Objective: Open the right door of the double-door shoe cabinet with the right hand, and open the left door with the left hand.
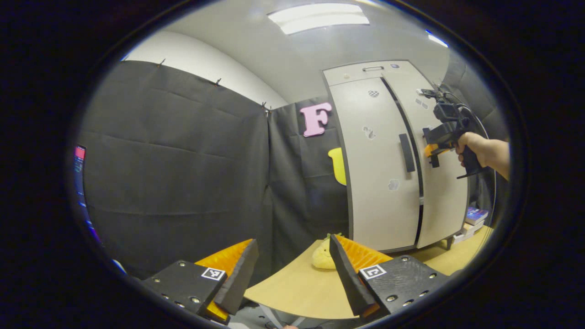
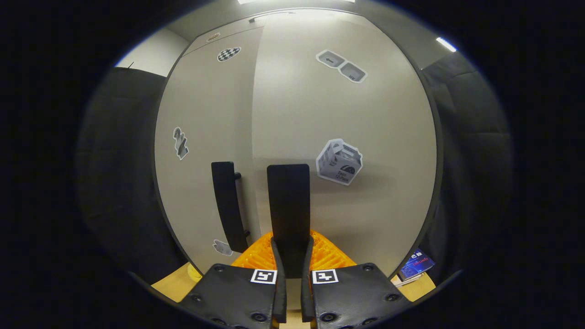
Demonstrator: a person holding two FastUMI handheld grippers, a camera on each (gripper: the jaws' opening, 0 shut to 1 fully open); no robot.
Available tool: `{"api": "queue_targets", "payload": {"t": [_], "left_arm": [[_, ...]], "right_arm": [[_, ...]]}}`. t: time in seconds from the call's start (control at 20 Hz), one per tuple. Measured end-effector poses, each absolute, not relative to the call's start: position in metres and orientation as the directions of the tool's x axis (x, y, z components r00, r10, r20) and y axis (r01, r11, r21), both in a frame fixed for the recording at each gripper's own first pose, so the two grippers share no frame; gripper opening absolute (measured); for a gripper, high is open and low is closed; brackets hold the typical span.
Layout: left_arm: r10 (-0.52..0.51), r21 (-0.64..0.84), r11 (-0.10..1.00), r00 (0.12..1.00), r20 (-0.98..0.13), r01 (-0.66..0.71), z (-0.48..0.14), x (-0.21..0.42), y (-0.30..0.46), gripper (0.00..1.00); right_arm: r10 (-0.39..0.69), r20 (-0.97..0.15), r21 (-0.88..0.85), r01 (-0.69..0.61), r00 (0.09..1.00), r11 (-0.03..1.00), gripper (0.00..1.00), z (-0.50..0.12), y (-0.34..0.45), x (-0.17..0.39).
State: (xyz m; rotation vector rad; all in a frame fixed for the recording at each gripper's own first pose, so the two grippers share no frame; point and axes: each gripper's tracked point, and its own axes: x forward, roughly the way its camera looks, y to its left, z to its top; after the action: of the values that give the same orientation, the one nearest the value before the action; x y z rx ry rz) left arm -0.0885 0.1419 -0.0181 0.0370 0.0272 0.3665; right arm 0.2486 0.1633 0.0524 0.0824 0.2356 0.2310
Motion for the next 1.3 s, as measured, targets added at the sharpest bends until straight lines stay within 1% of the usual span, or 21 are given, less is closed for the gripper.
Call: {"api": "queue_targets", "payload": {"t": [0.3,0.35,0.4,0.45,0.5,0.55,0.6,0.65,1.05,1.3], "left_arm": [[0.280,0.033,0.959,0.960,0.001,-0.280,-0.016,-0.082,0.137,0.91],[0.266,0.032,0.963,0.964,0.004,-0.266,-0.017,-0.081,0.136,0.91],[0.255,0.033,0.966,0.967,0.006,-0.256,-0.016,-0.080,0.136,0.91],[0.243,0.033,0.969,0.970,0.009,-0.243,-0.015,-0.080,0.134,0.91],[0.233,0.033,0.972,0.972,0.009,-0.233,-0.016,-0.079,0.133,0.91],[0.222,0.032,0.974,0.975,0.010,-0.222,-0.016,-0.078,0.132,0.90],[0.212,0.031,0.977,0.977,0.009,-0.212,-0.016,-0.078,0.131,0.90],[0.201,0.029,0.979,0.980,0.009,-0.201,-0.016,-0.077,0.130,0.90],[0.124,0.035,0.992,0.992,0.014,-0.124,-0.016,-0.070,0.125,0.90],[0.055,0.039,0.998,0.998,0.019,-0.055,0.003,-0.058,0.101,0.90]], "right_arm": [[0.258,-0.226,0.113,-0.237,0.939,0.965,0.14,0.054,0.148,0.219],[0.263,-0.228,0.119,-0.241,0.938,0.963,0.11,0.054,0.145,0.215],[0.267,-0.231,0.122,-0.245,0.935,0.962,0.14,0.055,0.142,0.212],[0.271,-0.232,0.124,-0.248,0.934,0.961,0.11,0.055,0.140,0.208],[0.276,-0.235,0.123,-0.253,0.932,0.960,0.14,0.056,0.137,0.204],[0.281,-0.239,0.119,-0.259,0.930,0.958,0.14,0.055,0.134,0.201],[0.287,-0.241,0.122,-0.264,0.927,0.957,0.11,0.056,0.131,0.197],[0.292,-0.247,0.129,-0.267,0.924,0.955,0.14,0.056,0.128,0.191],[0.319,-0.254,0.149,-0.289,0.913,0.946,0.14,0.060,0.096,0.156],[0.312,-0.259,0.146,-0.282,0.914,0.948,0.13,0.062,0.077,0.145]]}}
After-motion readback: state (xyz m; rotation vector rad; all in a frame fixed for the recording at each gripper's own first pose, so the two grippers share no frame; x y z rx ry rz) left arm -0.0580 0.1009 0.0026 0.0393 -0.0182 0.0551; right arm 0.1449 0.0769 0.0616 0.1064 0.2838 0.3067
